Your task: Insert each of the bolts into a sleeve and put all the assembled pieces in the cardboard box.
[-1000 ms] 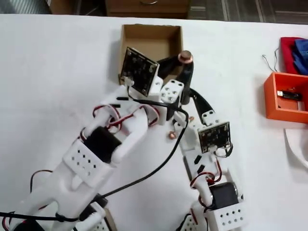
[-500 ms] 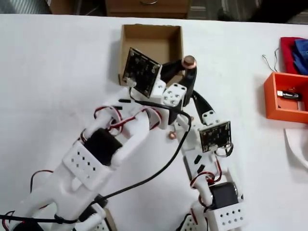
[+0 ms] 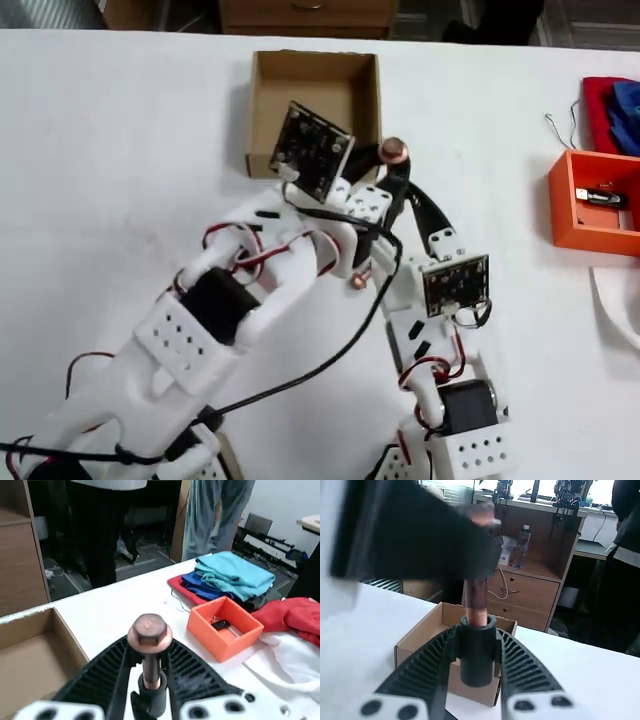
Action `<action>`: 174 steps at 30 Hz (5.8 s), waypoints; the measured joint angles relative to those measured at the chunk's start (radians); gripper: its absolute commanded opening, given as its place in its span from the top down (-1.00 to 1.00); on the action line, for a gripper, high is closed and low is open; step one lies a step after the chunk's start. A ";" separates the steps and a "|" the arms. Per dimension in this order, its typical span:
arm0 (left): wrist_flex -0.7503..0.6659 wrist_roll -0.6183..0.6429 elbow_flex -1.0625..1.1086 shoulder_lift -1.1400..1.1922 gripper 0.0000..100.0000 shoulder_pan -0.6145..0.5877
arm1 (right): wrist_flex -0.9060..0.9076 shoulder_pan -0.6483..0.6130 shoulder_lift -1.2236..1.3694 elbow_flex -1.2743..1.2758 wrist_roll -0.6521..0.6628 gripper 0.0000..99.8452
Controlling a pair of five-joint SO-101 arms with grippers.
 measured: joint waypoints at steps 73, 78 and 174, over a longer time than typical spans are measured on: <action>0.351 -0.003 -0.287 -0.011 0.94 -0.451 | 0.080 0.005 -0.003 -0.104 -0.123 0.96; 0.551 -0.069 -0.288 -0.080 0.94 -0.549 | 0.203 0.005 0.123 -0.311 -0.144 0.96; 0.002 -0.295 0.864 -0.104 0.94 -1.025 | 0.649 0.023 2.493 -2.352 -0.275 0.96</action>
